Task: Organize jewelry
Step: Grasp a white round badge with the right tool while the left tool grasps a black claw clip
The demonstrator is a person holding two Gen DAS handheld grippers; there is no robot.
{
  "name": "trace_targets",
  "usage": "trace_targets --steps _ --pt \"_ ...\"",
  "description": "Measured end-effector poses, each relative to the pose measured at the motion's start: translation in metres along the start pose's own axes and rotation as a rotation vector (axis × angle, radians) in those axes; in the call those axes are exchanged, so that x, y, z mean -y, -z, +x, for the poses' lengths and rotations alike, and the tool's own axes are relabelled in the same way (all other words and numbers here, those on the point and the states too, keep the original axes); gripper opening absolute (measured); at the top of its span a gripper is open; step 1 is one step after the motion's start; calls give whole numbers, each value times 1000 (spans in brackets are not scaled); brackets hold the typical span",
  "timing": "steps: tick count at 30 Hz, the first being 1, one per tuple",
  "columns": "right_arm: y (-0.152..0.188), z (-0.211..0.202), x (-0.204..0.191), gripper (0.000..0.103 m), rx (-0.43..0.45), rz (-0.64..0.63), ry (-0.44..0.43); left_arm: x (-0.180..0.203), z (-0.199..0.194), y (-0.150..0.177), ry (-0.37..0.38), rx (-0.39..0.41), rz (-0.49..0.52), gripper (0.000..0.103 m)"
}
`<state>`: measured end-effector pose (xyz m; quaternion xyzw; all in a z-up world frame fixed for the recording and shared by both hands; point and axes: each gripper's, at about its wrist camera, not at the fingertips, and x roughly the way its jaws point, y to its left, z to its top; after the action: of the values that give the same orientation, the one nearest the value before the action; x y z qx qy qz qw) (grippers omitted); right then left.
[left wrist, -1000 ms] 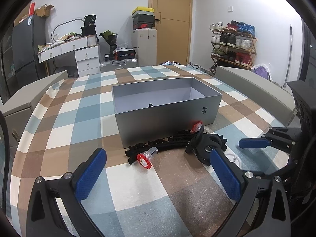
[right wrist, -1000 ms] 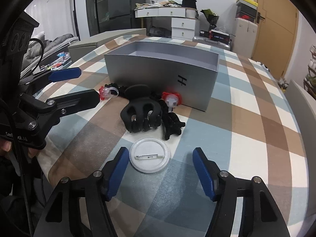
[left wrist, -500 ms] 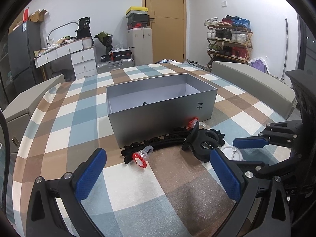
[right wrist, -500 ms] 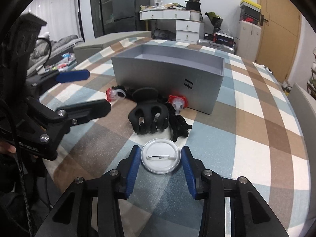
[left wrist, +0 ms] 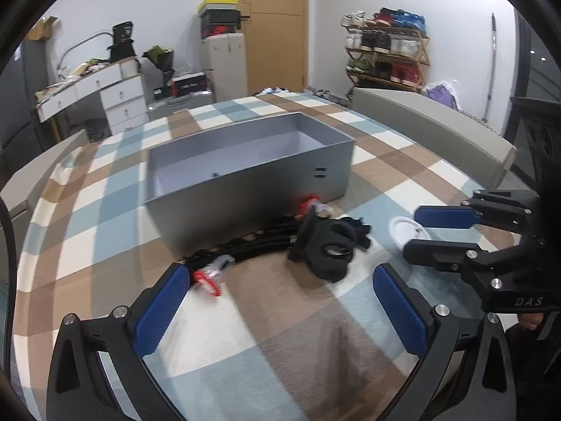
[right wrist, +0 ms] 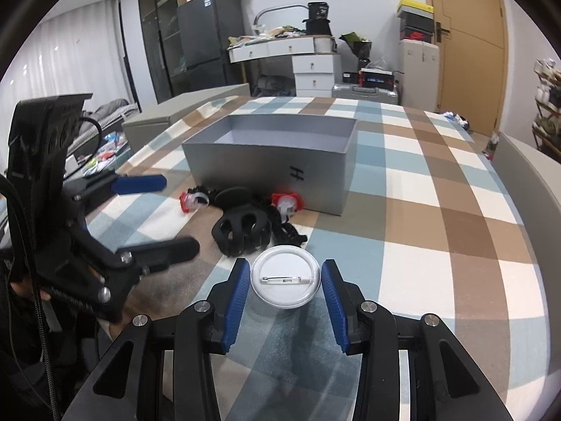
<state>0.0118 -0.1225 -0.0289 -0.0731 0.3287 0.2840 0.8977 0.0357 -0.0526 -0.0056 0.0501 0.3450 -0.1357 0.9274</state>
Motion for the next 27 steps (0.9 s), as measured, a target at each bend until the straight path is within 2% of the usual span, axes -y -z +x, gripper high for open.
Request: trace_targets --steps 3,6,8,13,16,23,27 --pt "0 -2 4 41 6 17 -2 6 4 -2 37 -13 14 101" --pt "-1 -4 10 41 11 43 -8 14 10 -5 50 -36 47 91" --pt "-2 -4 12 41 12 44 -9 18 15 -7 47 -57 69 79" --pt "-2 -6 12 41 16 46 -9 20 19 -10 47 -83 96 60" --pt "-1 -5 11 41 14 40 -10 16 20 -9 56 -91 92 36" --pt "-1 -6 11 41 20 40 -8 14 15 -7 72 -64 75 36" --pt "-2 -7 11 41 27 40 -10 12 9 -5 50 -45 64 36"
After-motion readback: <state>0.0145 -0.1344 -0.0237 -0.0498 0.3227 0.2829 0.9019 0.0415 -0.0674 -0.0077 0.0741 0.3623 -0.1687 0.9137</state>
